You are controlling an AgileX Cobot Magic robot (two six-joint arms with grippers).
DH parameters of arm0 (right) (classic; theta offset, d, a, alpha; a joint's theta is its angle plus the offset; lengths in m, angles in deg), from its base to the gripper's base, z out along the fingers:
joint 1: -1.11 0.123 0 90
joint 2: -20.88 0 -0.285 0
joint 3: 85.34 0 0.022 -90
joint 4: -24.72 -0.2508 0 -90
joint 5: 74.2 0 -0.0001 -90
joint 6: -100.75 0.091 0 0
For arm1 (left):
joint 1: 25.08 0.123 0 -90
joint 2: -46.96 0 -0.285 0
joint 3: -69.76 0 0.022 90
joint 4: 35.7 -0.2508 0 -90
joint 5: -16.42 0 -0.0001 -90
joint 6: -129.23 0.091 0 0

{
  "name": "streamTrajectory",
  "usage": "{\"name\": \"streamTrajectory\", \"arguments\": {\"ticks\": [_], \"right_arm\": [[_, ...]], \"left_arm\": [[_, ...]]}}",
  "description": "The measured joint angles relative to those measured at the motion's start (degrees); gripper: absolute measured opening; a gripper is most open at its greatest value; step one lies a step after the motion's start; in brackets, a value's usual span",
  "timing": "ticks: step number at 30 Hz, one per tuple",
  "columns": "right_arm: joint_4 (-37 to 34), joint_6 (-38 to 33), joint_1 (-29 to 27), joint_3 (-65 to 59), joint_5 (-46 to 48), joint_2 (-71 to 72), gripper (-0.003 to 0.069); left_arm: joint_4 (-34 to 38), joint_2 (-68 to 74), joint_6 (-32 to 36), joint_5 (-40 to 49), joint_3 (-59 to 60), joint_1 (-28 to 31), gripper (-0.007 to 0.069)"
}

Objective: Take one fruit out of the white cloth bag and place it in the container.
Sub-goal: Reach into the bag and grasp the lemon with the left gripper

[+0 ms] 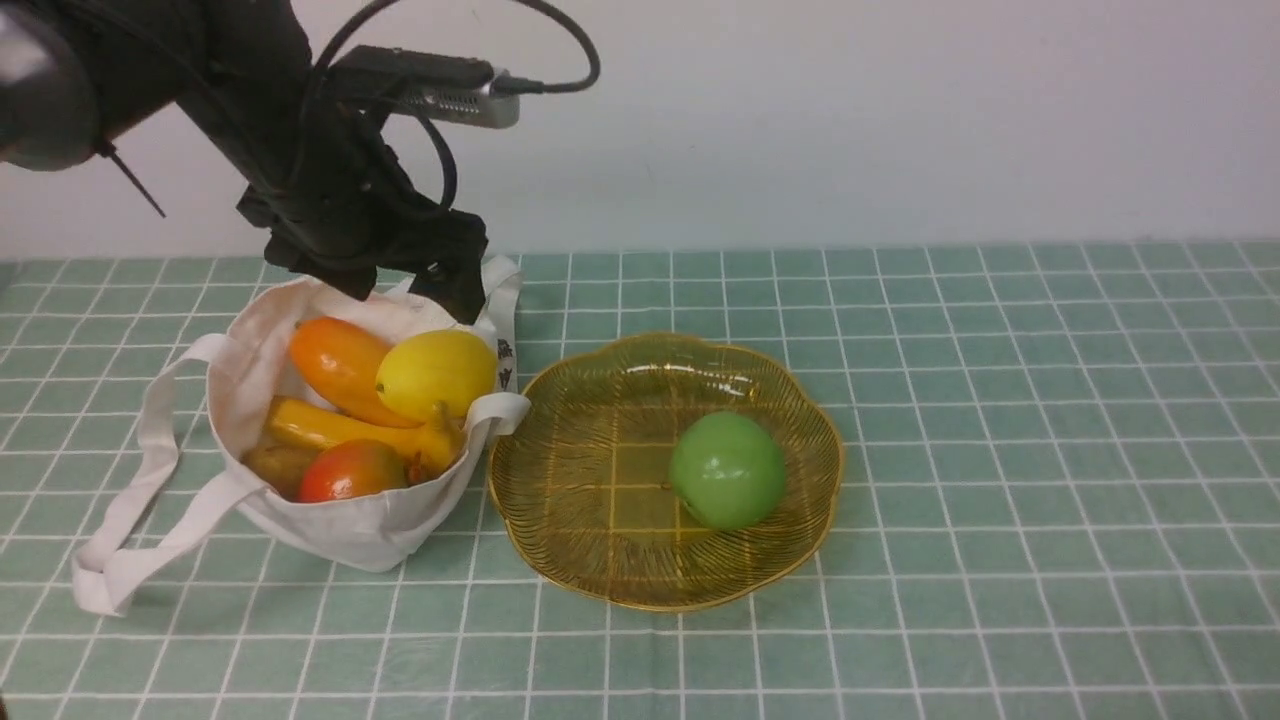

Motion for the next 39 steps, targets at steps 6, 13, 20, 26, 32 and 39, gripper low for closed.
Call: {"name": "streamTrajectory", "arguments": {"ticks": [6, 13, 20, 26, 32, 39], "right_arm": [[0.0, 0.0, 0.0, 0.0, 0.0, 0.0, -0.0015], [0.0, 0.0, 0.0, 0.0, 0.0, 0.0, -0.0015], [0.0, 0.0, 0.0, 0.0, 0.0, 0.0, -0.0015], [0.0, 0.0, 0.0, 0.0, 0.0, 0.0, -0.0015], [0.0, 0.0, 0.0, 0.0, 0.0, 0.0, -0.0015], [0.0, 0.0, 0.0, 0.0, 0.0, 0.0, -0.0015]], "left_arm": [[-0.4, 5.3, -2.1, -0.7, -0.8, 0.0, 0.0684], [-1.5, 9.8, -2.8, -5.1, -0.8, 0.0, 0.0685], [-1.5, 11.4, -2.8, -9.2, -0.8, 0.0, 0.0633], [-1.7, 11.5, -3.3, -8.9, -0.8, 0.0, 0.0546], [-4.5, 11.4, -4.3, -4.9, -1.5, 0.0, 0.0545], [-4.9, 6.2, -4.8, 2.8, -9.5, 0.0, 0.0545]]}}
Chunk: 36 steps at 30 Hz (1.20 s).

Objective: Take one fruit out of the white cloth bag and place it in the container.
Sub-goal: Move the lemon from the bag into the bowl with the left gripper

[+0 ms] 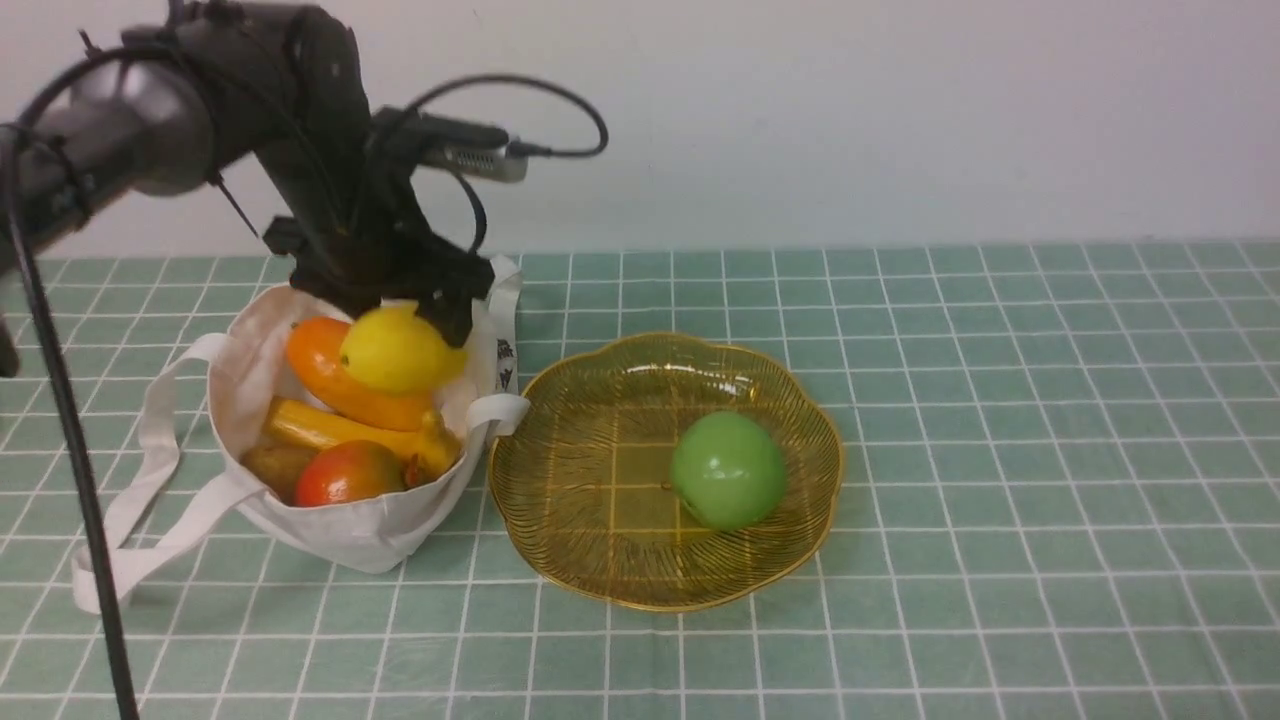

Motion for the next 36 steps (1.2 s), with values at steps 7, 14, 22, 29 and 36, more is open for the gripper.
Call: {"name": "streamTrajectory", "arguments": {"ticks": [7, 14, 22, 29, 36], "right_arm": [[0.0, 0.0, 0.0, 0.0, 0.0, 0.0, -0.0015], [0.0, 0.0, 0.0, 0.0, 0.0, 0.0, -0.0015], [0.0, 0.0, 0.0, 0.0, 0.0, 0.0, -0.0015], [0.0, 0.0, 0.0, 0.0, 0.0, 0.0, -0.0015], [0.0, 0.0, 0.0, 0.0, 0.0, 0.0, -0.0015]], "left_arm": [[8.5, -6.9, -1.6, 5.6, -4.3, -2.2, 0.0545], [14.0, -2.5, -1.2, 4.0, 0.3, -11.7, 0.0545], [13.6, 5.7, -1.4, 2.4, 1.0, -16.9, 0.0545], [13.5, 6.5, -1.3, 0.2, 1.0, -17.5, 0.0633], [13.4, 6.5, -1.2, 0.2, 1.0, -17.5, 0.0685]]}}
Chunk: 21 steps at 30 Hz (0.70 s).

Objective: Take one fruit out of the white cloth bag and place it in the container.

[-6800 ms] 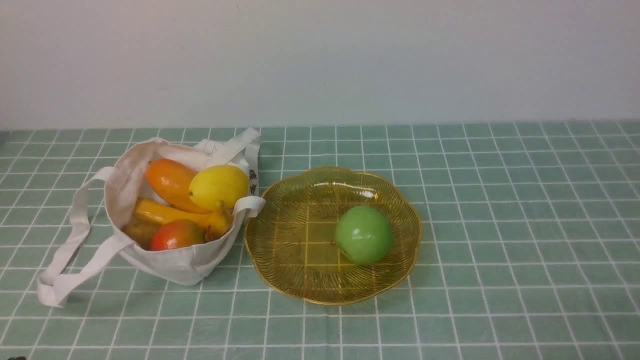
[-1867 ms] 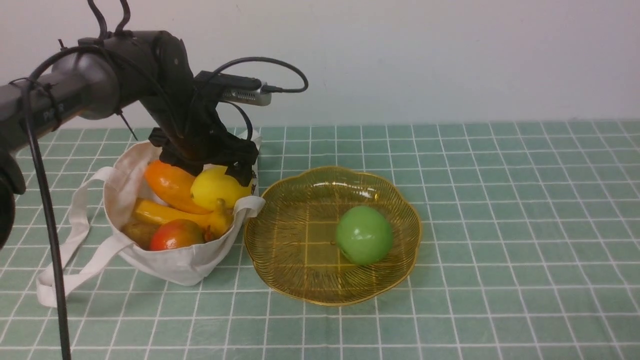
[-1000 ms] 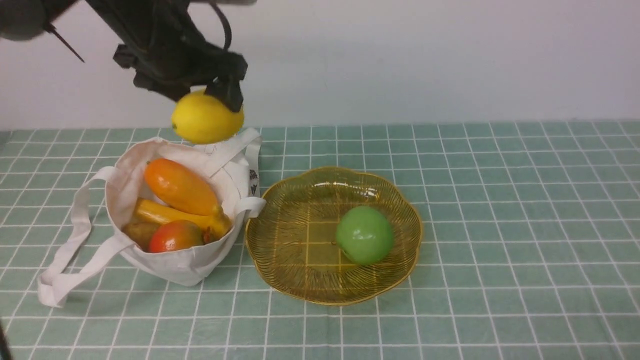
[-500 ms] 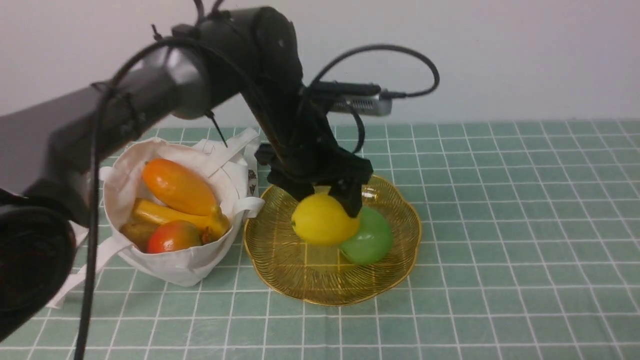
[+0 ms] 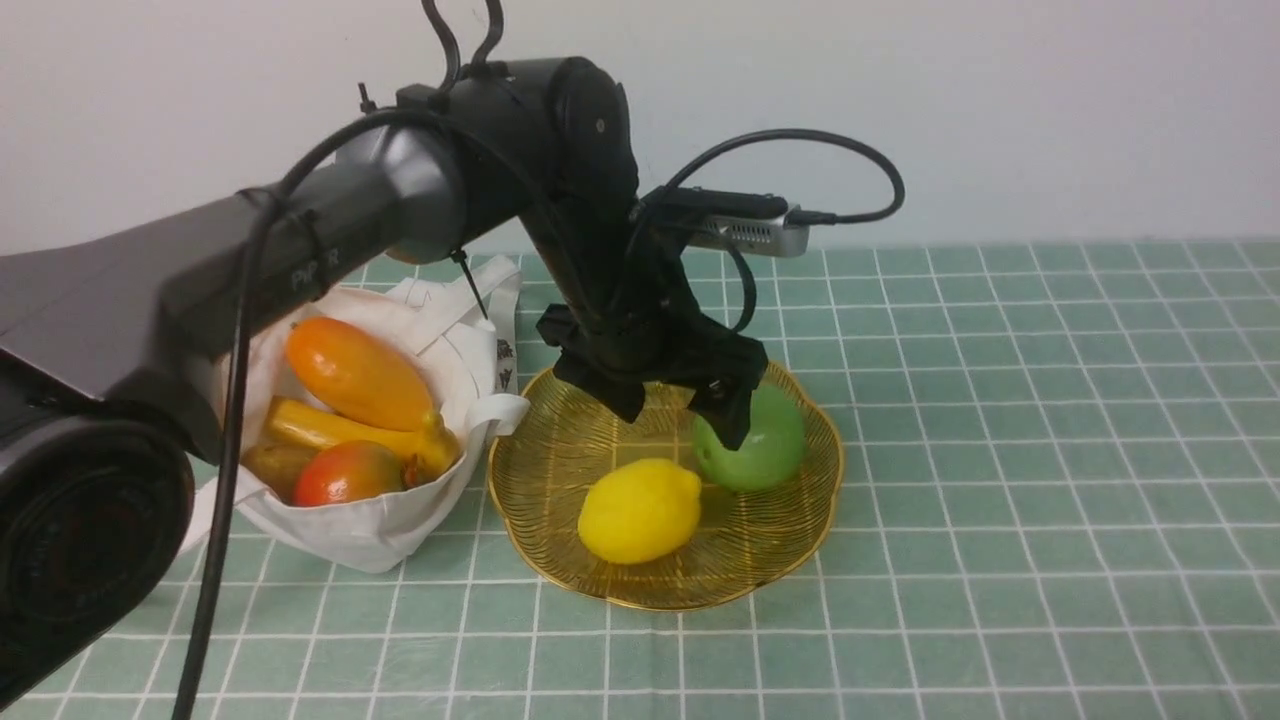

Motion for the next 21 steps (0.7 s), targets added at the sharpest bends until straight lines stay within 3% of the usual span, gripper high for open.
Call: {"name": "streamTrajectory", "arguments": {"ticks": [4, 7, 10, 11, 12, 13, 14, 16, 21], "right_arm": [[0.0, 0.0, 0.0, 0.0, 0.0, 0.0, -0.0015], [0.0, 0.0, 0.0, 0.0, 0.0, 0.0, -0.0015], [0.0, 0.0, 0.0, 0.0, 0.0, 0.0, -0.0015], [0.0, 0.0, 0.0, 0.0, 0.0, 0.0, -0.0015], [0.0, 0.0, 0.0, 0.0, 0.0, 0.0, -0.0015], [0.0, 0.0, 0.0, 0.0, 0.0, 0.0, -0.0015], [0.0, 0.0, 0.0, 0.0, 0.0, 0.0, -0.0015], [0.0, 0.0, 0.0, 0.0, 0.0, 0.0, -0.0015], [0.0, 0.0, 0.0, 0.0, 0.0, 0.0, -0.0015]], "left_arm": [[-0.5, 0.0, -0.2, 0.7, -1.4, 0.0, 0.0682], [-2.9, -0.5, -0.3, 3.1, -6.8, 0.0, 0.0610], [-6.2, -1.9, -1.4, 5.9, -13.8, 0.0, 0.0428], [-7.6, -3.2, -1.7, 6.2, -16.6, 0.0, 0.0300], [-8.2, -4.5, -1.7, 6.2, -17.8, 0.0, 0.0232], [-8.3, -4.5, -1.7, 6.2, -17.8, 0.0, 0.0216], [-9.0, -7.3, -1.7, 6.4, -18.7, 0.0, 0.0098], [-9.1, -9.8, -1.7, 6.8, -19.1, 0.0, 0.0031], [-9.2, -16.9, -1.7, 7.7, -18.8, 0.0, -0.0007]]}}
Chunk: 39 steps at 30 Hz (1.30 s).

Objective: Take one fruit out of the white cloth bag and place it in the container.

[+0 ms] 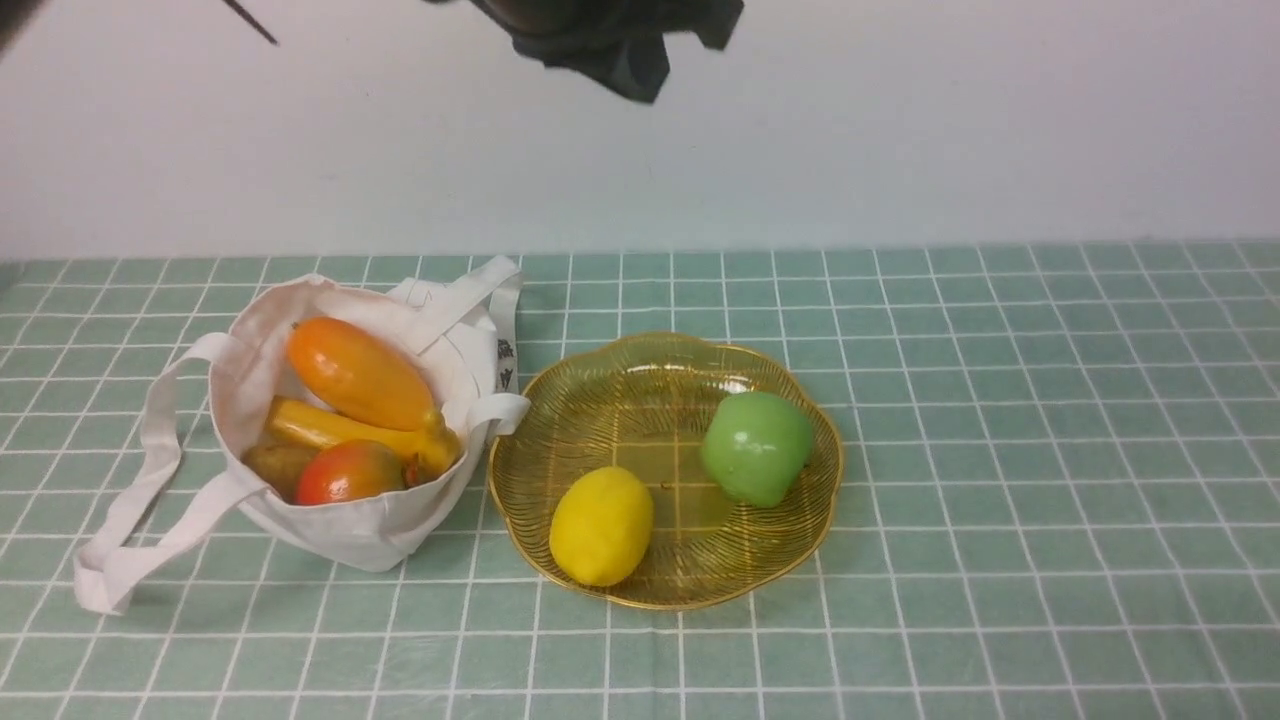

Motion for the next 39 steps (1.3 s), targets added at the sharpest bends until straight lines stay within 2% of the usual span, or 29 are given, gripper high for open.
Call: {"name": "streamTrajectory", "arguments": {"ticks": [5, 13, 19, 25, 31, 35, 39], "right_arm": [[0.0, 0.0, 0.0, 0.0, 0.0, 0.0, -0.0015], [0.0, 0.0, 0.0, 0.0, 0.0, 0.0, -0.0015], [0.0, 0.0, 0.0, 0.0, 0.0, 0.0, -0.0015], [0.0, 0.0, 0.0, 0.0, 0.0, 0.0, -0.0015], [0.0, 0.0, 0.0, 0.0, 0.0, 0.0, -0.0015], [0.0, 0.0, 0.0, 0.0, 0.0, 0.0, -0.0015], [0.0, 0.0, 0.0, 0.0, 0.0, 0.0, -0.0015]], "left_arm": [[0.8, -8.8, 0.4, 0.1, 6.7, -0.1, -0.0008], [0.8, -32.7, 3.2, -0.4, 34.3, -0.1, -0.0008], [1.1, -48.9, 4.2, -14.5, 54.6, -0.1, -0.0008], [5.6, -65.2, 5.0, -33.7, 77.6, -0.1, -0.0008], [7.0, -72.2, 5.0, -48.5, 89.0, -0.1, -0.0008], [7.1, -72.6, 5.0, -50.1, 91.2, -0.1, -0.0008], [7.2, -72.6, 5.0, -47.8, 91.9, -0.1, -0.0008]]}}
